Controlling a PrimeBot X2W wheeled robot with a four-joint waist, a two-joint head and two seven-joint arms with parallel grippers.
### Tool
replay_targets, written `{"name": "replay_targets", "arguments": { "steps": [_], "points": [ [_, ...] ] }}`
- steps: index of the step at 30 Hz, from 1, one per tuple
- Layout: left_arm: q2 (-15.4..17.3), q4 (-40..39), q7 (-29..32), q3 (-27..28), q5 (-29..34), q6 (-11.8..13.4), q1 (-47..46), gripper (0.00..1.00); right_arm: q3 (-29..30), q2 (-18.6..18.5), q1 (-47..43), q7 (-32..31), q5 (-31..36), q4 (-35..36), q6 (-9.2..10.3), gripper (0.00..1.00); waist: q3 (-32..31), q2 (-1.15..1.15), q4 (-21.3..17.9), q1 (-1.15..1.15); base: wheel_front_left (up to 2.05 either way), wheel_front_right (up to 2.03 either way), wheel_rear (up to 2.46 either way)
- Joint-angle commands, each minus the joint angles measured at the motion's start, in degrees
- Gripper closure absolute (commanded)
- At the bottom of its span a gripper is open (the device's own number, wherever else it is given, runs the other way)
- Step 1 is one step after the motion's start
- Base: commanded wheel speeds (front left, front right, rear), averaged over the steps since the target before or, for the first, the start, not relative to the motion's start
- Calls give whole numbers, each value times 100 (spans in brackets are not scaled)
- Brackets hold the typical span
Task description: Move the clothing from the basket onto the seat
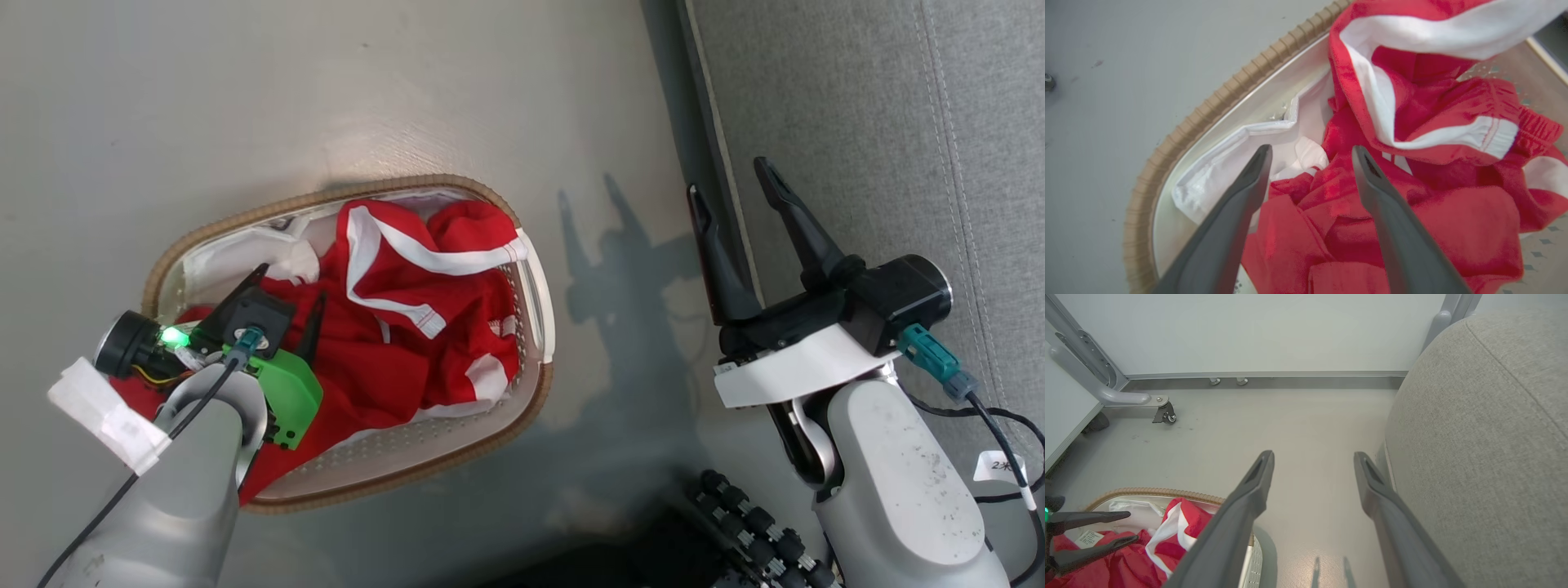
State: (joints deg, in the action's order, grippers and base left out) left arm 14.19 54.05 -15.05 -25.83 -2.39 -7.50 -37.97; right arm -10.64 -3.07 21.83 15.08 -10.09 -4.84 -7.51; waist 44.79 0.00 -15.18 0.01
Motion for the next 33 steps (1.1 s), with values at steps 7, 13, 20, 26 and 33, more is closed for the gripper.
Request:
{"name": "replay_targets", "arguments": {
  "steps": [7, 13, 20, 26, 33],
  "points": [
    [60, 918, -10, -757, -6, 3, -557, 0, -121, 8, 80, 13, -170, -13, 4, 0, 305, 0, -172, -1, 0, 0, 0],
    [16, 1502, 321, -1432, -124, 3, -876, 0, -200, 9, 94, 13, -276, -6, 4, 0, 364, 0, -219, -1, 0, 0, 0],
    [-34, 1769, 955, -2044, -565, 3, -1074, 0, -272, 10, 100, 13, -353, 7, 4, 0, 437, 0, -248, -1, 0, 0, 0],
    [45, 1824, 1511, -2536, -831, 3, -1217, 0, -255, 10, 133, 13, -370, 36, 4, 0, 493, 0, -258, -1, 0, 0, 0],
    [148, 1722, 1913, -3126, -1248, 3, -1305, 0, -263, 9, 146, 12, -370, 21, 4, 0, 521, 0, -285, -1, 0, 0, 0]
  ]
}}
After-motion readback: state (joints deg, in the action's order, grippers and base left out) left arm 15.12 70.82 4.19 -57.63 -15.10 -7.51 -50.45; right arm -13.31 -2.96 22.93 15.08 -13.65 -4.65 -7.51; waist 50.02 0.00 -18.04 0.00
